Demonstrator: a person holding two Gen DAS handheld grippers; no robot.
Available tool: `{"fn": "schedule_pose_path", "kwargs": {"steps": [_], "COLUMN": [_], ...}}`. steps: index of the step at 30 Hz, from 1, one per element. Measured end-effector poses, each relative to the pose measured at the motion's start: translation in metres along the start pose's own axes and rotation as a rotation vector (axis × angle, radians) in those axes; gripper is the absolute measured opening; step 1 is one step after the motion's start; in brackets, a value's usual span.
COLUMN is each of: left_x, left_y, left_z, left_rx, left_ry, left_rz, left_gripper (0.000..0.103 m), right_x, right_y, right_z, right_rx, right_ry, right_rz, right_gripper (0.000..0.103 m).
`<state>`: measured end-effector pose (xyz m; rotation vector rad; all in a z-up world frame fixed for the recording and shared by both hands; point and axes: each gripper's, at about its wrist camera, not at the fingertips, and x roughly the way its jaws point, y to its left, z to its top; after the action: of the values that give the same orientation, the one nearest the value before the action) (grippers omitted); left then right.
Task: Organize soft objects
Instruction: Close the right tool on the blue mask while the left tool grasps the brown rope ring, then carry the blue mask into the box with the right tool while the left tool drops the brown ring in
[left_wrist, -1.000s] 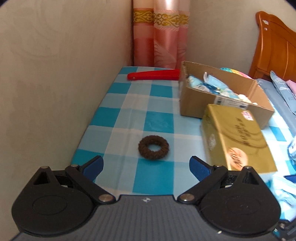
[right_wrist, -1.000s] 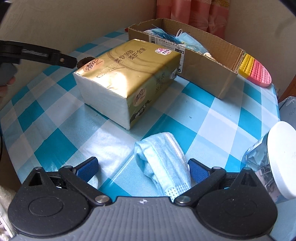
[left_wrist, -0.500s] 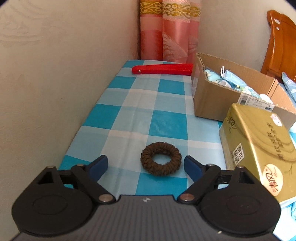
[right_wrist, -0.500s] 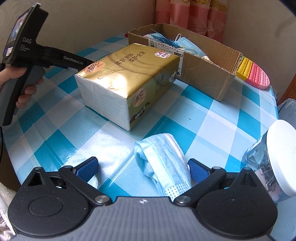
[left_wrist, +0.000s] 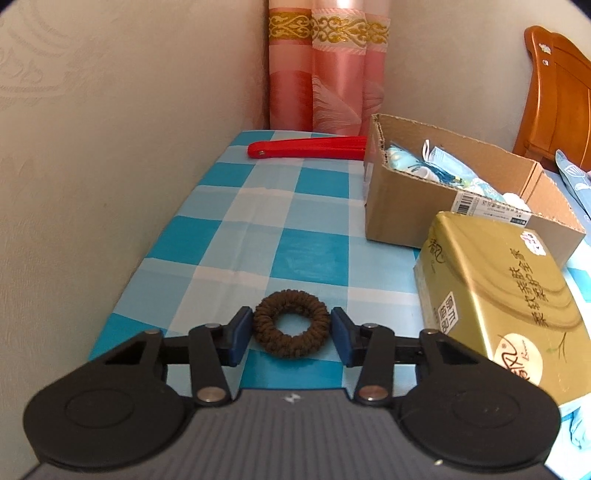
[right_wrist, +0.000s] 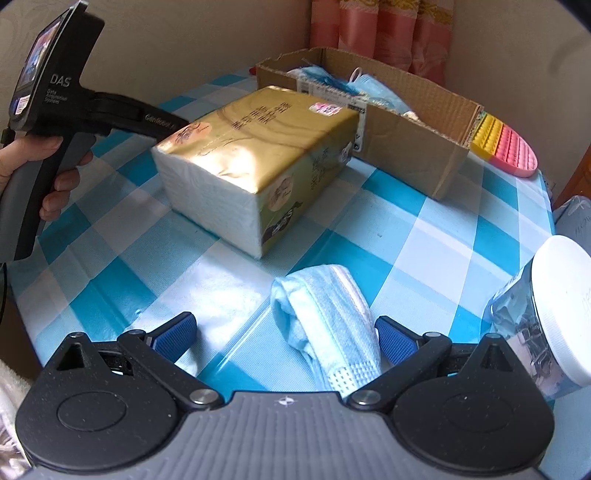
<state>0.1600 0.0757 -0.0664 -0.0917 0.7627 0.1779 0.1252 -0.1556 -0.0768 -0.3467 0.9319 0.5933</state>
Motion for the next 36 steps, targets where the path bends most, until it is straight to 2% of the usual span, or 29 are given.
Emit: {"fn": "schedule_pose_path", "kwargs": {"steps": [5, 14, 17, 19, 23, 25, 30, 36], "left_x": [0.000, 0.000, 0.001, 0.001, 0.001, 0.001, 0.000, -0.008], "left_y": [0.000, 0.000, 0.000, 0.000, 0.000, 0.000, 0.002, 0.007], "left_z": [0.000, -0.001, 0.000, 0.000, 0.000, 0.000, 0.000, 0.000], "left_rx": [0.000, 0.001, 0.000, -0.002, -0.001, 0.002, 0.011, 0.015], "left_ry": [0.002, 0.000, 0.001, 0.001, 0.001, 0.000, 0.004, 0.017], "left_rz": [0.002, 0.001, 0.004, 0.004, 0.005, 0.004, 0.006, -0.003], "left_gripper": [0.045, 0.046, 0.046, 0.046, 0.045, 0.045, 0.040, 0.038], "right_x": [-0.002, 0.002, -0.002, -0.006, -0.012, -0.013, -0.016, -0.028], "right_y": [0.007, 0.000, -0.001, -0.001, -0.003, -0.005, -0.004, -0.007], "right_z": [0.000, 0.008, 0.008, 0.008, 0.007, 0.007, 0.009, 0.012], "right_rx": [-0.041, -0.093, -0.116, -0.123, -0.126, -0.114, -0.120, -0.107], "right_ry": [0.018, 0.022, 0.023, 0.021, 0.019, 0.019, 0.015, -0.017], "right_rz": [0.029, 0.027, 0.042, 0.050, 0.041, 0.038, 0.009, 0.004], "right_gripper": [0.103, 0.102, 0.094, 0.081, 0.066, 0.052, 0.043, 0.042]}}
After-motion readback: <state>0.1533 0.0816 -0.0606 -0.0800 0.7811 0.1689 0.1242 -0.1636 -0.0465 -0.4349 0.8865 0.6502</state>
